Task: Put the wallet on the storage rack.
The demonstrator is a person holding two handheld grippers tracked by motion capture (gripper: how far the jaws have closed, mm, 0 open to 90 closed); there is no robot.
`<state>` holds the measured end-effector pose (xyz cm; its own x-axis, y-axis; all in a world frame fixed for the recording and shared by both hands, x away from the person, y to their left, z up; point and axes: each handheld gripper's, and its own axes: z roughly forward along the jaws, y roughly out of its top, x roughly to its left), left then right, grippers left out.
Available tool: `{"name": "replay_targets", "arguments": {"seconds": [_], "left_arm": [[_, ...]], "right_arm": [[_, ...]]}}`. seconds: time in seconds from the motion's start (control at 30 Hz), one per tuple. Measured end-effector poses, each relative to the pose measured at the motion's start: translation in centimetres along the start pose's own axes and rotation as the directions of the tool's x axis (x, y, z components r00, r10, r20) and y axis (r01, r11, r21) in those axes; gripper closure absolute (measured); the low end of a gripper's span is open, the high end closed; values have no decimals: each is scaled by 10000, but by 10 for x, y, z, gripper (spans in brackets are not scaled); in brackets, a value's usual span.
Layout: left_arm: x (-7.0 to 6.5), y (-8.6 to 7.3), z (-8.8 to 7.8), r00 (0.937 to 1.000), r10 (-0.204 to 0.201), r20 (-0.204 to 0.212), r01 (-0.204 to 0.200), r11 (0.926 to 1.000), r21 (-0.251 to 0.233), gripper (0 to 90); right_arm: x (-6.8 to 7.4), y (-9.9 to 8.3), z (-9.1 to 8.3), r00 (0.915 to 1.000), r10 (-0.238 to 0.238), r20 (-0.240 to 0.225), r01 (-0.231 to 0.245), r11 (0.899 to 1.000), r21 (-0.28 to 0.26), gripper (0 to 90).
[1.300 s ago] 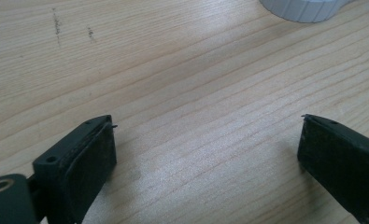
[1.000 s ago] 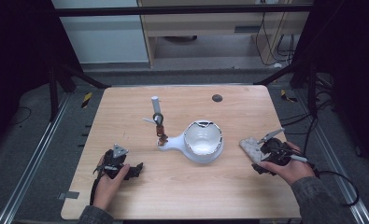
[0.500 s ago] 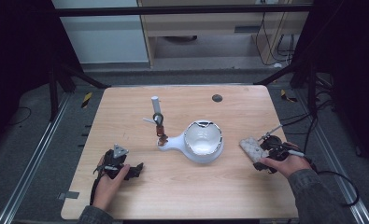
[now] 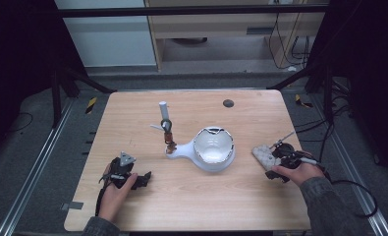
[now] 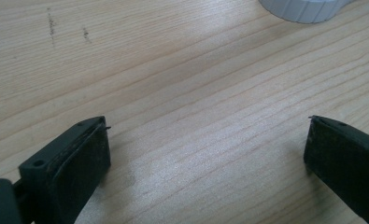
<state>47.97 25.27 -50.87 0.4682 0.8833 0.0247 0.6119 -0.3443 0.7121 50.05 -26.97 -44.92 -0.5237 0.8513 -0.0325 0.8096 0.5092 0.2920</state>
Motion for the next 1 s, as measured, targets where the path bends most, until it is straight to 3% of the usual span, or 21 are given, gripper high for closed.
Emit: {"name": "replay_targets", "arguments": {"seconds": [0.2,0.57,1.0], "left_arm": [[0,0,0,10000,1,3,-1,10000,-3,0],[-1,1,1,10000,9,38,-9,10000,-27,0],[-2,1,1,9999,79,82,-79,10000,-14,0]], "right_arm": [[-1,1,8,10000,-69,7,69,9999,131,117],[-14,10,15,9994,336,-121,-334,9992,232,131],[-18,16,22,9982,552,-229,-545,9980,307,176]]}}
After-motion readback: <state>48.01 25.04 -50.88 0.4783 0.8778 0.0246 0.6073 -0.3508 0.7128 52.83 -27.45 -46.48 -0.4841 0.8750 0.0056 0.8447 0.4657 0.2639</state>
